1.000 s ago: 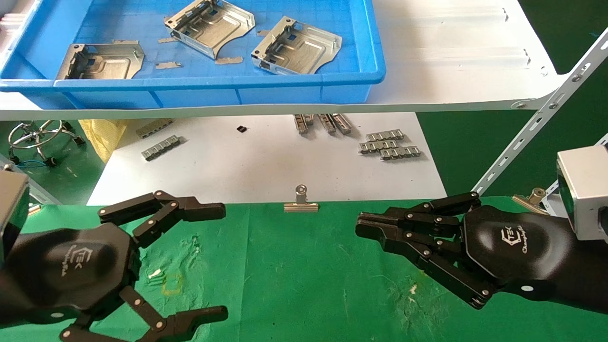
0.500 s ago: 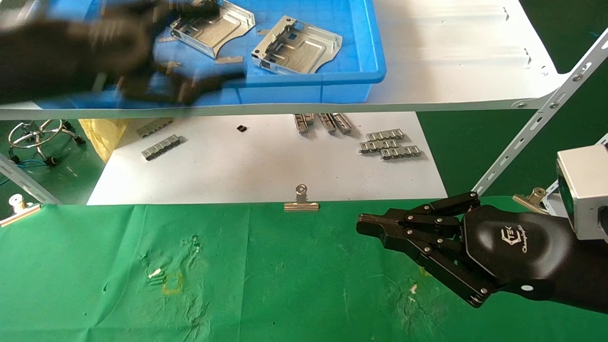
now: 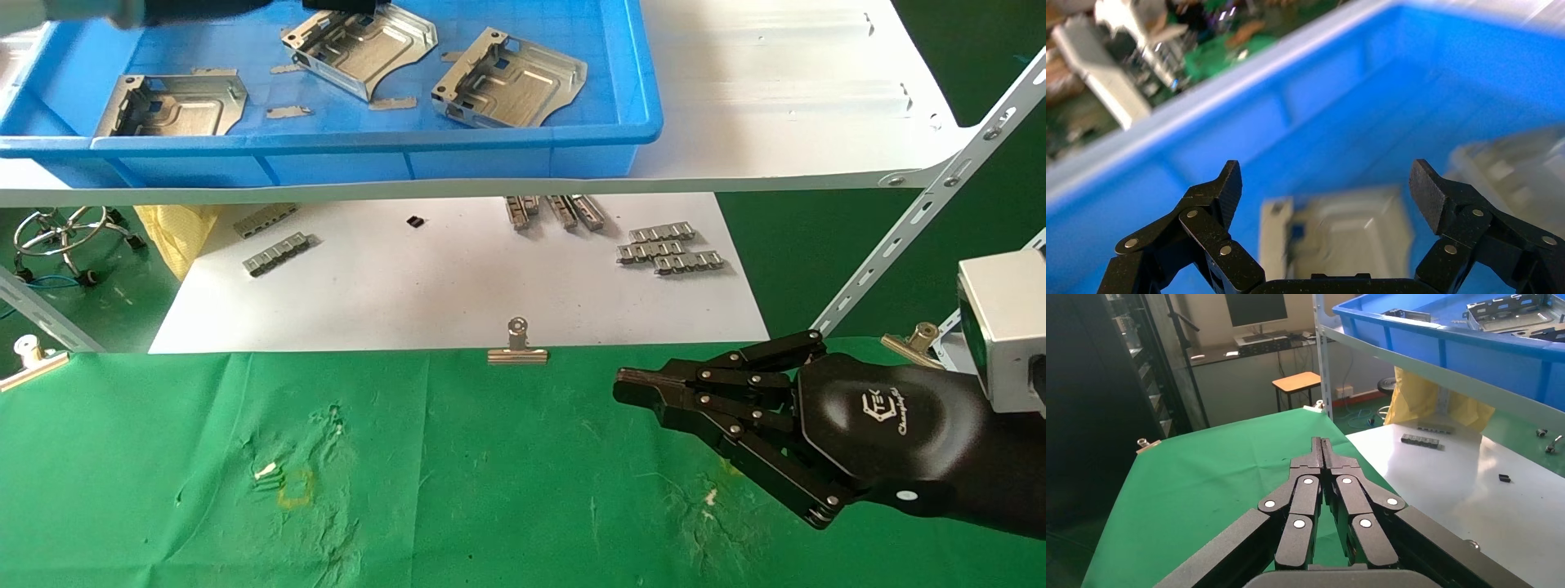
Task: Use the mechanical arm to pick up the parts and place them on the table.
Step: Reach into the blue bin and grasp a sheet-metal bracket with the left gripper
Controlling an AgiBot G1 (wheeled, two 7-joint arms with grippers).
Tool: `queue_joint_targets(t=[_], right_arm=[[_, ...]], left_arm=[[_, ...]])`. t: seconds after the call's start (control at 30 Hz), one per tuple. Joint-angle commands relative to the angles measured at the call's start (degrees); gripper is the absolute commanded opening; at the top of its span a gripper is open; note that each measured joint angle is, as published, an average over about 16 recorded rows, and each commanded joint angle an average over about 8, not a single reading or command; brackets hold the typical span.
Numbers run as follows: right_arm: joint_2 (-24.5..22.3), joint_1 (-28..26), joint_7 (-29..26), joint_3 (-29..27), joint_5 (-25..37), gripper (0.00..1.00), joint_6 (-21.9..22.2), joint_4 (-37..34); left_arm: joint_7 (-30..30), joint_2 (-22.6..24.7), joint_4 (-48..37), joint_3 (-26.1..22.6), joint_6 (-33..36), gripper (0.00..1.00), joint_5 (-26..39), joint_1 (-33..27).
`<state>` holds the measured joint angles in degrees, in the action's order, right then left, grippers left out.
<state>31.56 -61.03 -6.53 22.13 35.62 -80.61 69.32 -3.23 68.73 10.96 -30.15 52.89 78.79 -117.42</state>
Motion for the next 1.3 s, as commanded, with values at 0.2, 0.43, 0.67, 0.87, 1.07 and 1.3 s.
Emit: queue_joint_targets(t=[0.2,0.43,0.67,0.87,1.07,1.3], right_arm=[[0.0,0.0,0.0,0.0,0.0,1.0,0.0,0.0],[0.0,0.0,0.0,0.0,0.0,1.0,0.0,0.0],[0.0,0.0,0.0,0.0,0.0,1.0,0.0,0.0],[0.0,0.0,0.0,0.0,0.0,1.0,0.0,0.0],[0.0,0.0,0.0,0.0,0.0,1.0,0.0,0.0],[0.0,0.0,0.0,0.0,0.0,1.0,0.0,0.0]], left_arm=[[0.27,2.89,-7.17,-1.55,-5.95,0.0,2.69,-2.29],[-0.1,3.86,-10.07,-2.68,-8.27,0.0,4.37,-2.68],[-0.8,3.93,-10.93,-2.62,-8.26,0.0,4.29,-2.73],[-1.0,4.01,-11.14,-2.59,-8.52,0.0,4.25,-2.44],[-1.19,4.07,-11.22,-2.56,-8.94,0.0,4.21,-2.2],[-1.37,3.97,-11.18,-2.5,-9.28,0.0,4.12,-2.13]])
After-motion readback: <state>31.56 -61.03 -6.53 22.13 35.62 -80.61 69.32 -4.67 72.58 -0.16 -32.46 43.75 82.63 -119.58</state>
